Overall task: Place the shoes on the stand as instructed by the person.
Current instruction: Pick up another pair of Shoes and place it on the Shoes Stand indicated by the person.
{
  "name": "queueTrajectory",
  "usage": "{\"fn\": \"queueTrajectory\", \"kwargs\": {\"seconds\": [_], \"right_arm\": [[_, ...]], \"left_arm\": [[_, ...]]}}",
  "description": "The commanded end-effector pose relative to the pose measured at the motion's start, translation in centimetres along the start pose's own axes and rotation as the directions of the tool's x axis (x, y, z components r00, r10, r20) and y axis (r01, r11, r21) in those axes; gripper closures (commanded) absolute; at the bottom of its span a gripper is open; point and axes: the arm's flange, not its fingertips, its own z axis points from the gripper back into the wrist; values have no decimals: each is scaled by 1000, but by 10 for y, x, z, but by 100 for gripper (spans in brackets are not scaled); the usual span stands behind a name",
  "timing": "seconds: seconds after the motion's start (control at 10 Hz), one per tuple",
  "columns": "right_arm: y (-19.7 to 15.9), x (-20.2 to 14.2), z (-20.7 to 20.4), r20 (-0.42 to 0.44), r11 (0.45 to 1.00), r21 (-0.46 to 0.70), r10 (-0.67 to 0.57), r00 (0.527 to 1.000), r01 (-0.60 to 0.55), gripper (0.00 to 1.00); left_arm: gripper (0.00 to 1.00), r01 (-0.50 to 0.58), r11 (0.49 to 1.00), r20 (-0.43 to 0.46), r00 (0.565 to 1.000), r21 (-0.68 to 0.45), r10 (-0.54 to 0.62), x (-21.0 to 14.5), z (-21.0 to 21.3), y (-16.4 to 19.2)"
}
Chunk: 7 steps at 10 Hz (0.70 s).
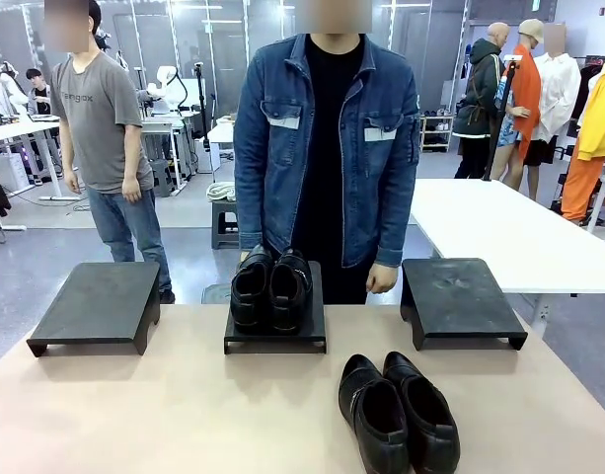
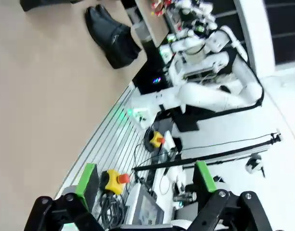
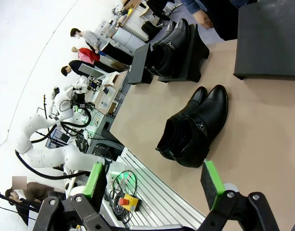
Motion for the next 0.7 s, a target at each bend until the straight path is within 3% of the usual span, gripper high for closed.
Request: {"fn": "queueTrajectory", "kwargs": {"seconds": [0.0, 0.3, 0.6], "right_arm": [[1, 1, 1, 11, 1000, 11, 20, 1000, -20, 0], [1, 1, 1, 11, 1000, 11, 20, 1000, -20, 0], [1, 1, 1, 11, 1000, 11, 20, 1000, -20, 0]], "left_arm": [[0, -28, 997, 172, 984, -70, 40, -17, 16, 26], [0, -131, 985, 260, 953, -111, 156, -36, 11, 62], [0, -166, 980, 260, 947, -113, 190, -29, 5, 67]]}}
